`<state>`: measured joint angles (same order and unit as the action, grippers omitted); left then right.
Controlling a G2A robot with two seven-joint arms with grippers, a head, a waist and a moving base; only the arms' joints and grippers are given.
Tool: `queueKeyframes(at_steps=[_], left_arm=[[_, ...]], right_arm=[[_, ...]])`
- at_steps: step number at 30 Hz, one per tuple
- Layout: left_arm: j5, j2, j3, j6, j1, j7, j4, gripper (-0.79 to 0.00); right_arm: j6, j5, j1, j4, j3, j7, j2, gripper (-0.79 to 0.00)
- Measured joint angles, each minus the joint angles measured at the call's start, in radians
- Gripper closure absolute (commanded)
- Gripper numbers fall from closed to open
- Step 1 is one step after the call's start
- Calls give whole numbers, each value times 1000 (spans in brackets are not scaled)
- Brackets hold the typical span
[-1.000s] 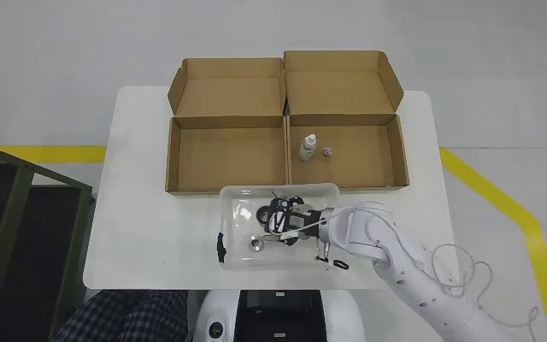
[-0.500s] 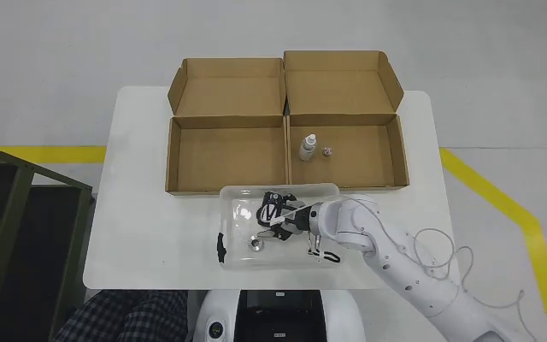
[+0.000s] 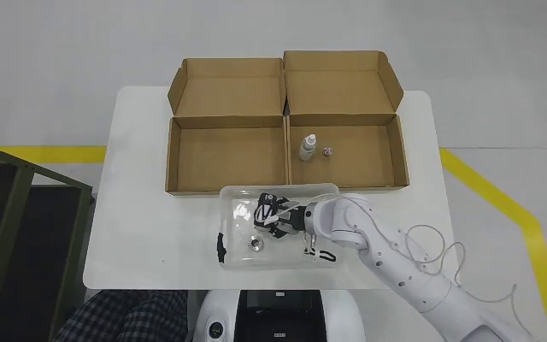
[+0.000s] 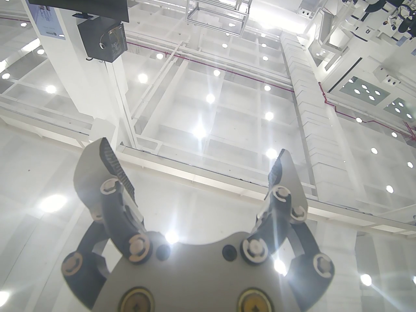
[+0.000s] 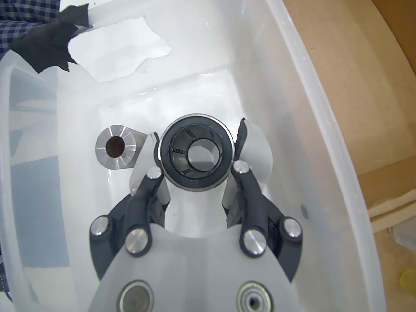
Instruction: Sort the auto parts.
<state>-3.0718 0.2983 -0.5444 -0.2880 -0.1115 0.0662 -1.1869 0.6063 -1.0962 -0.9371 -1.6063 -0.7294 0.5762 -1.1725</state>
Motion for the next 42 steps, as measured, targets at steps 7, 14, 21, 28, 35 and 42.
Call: queueKeyframes(at_steps=[7, 14, 21, 28, 35, 42], left_arm=[[0, 0, 0, 0, 0, 0, 0, -785], [0, 0, 0, 0, 0, 0, 0, -785], [0, 0, 0, 0, 0, 0, 0, -785], [0, 0, 0, 0, 0, 0, 0, -785], [0, 0, 0, 0, 0, 0, 0, -785], [0, 0, 0, 0, 0, 0, 0, -785]], right_arm=[[19, -6, -13, -38, -15, 2, 3, 0], [46, -14, -50, -110, -49, -3, 16, 0], [64, 1, -73, -152, -95, -32, 26, 0], [74, 12, -110, -220, -154, -74, 40, 0], [80, 40, -148, -292, -236, -143, 54, 0], [87, 68, -195, -363, -336, -229, 69, 0]])
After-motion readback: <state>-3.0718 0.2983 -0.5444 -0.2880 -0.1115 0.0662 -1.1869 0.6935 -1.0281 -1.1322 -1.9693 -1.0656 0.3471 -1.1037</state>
